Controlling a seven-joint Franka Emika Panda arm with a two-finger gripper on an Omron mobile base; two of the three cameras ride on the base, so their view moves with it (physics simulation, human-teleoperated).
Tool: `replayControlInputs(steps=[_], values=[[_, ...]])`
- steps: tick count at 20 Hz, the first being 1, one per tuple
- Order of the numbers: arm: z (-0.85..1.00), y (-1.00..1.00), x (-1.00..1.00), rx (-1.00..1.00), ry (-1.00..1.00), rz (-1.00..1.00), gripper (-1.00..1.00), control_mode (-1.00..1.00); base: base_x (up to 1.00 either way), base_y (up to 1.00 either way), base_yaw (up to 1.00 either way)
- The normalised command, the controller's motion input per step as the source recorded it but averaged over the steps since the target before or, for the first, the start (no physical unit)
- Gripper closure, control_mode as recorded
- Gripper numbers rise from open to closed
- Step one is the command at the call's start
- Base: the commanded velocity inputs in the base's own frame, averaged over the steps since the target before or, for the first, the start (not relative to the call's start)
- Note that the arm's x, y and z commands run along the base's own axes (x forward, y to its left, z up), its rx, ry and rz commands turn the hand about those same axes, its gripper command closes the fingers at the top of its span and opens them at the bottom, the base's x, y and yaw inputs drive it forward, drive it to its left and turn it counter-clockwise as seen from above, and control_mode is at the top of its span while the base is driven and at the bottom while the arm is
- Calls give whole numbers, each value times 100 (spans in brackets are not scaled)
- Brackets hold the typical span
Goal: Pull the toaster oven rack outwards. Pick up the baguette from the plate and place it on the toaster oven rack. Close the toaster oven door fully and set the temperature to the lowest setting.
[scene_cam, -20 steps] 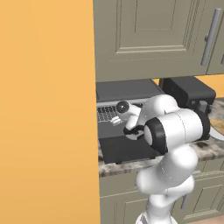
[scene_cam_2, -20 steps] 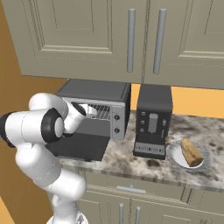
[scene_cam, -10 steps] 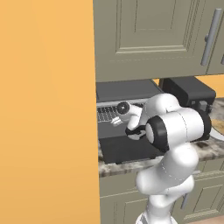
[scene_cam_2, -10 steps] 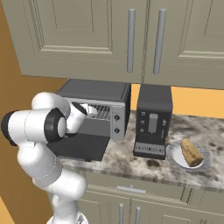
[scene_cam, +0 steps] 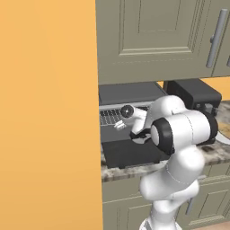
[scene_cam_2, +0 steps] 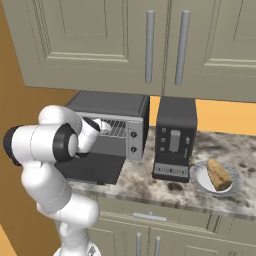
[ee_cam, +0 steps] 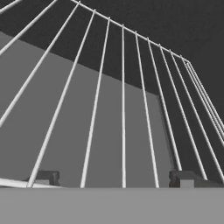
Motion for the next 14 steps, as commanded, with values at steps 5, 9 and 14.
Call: replayControlInputs(steps=[5,9,14], values=[[-40,0,-7,10,29,1,100,-100,0,0,0],[-43,0,-45,11,28,0,100,-100,0,0,0],[-48,0,-76,11,25,0,100,-100,0,0,0]])
